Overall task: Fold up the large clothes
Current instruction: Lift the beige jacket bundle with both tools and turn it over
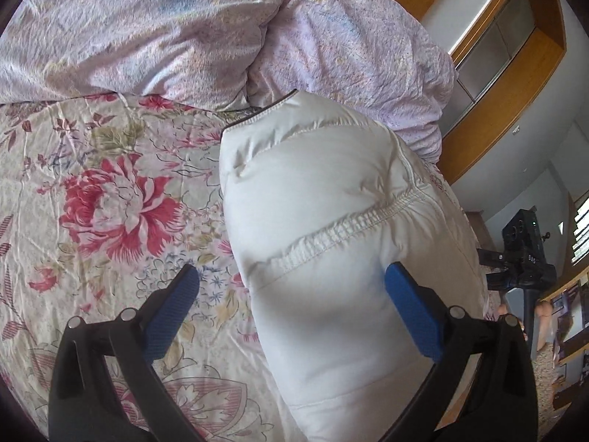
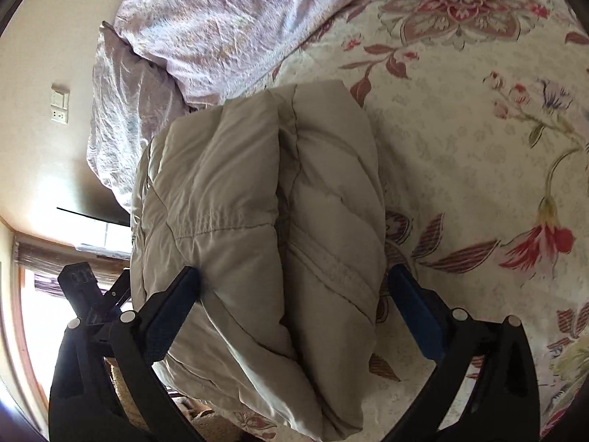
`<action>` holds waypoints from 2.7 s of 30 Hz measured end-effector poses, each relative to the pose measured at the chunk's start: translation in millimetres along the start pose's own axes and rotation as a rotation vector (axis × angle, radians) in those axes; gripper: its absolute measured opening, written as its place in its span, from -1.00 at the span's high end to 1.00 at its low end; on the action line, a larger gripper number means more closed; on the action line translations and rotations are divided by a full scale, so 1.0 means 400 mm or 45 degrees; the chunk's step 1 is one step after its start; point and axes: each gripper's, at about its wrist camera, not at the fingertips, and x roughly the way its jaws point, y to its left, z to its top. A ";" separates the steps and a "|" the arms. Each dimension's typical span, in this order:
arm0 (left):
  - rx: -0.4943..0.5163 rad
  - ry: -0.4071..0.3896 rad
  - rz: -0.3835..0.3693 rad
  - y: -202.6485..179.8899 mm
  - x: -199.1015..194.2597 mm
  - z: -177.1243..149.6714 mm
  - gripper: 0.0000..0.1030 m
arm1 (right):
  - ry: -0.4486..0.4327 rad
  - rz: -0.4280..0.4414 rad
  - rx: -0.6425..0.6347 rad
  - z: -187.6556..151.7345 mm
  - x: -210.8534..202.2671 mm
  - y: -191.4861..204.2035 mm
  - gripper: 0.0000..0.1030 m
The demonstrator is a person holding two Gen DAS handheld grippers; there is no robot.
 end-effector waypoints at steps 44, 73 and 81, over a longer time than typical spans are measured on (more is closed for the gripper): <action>-0.176 0.097 -0.271 0.023 0.103 -0.038 -0.97 | 0.121 0.122 -0.139 -0.021 0.108 0.016 -0.97; -0.033 -0.044 -0.237 -0.018 0.022 -0.036 -0.43 | 0.044 0.172 -0.249 -0.042 0.123 0.084 -0.62; -0.045 -0.145 -0.209 0.048 -0.045 -0.004 -0.36 | 0.037 0.277 -0.292 -0.021 0.191 0.145 -0.40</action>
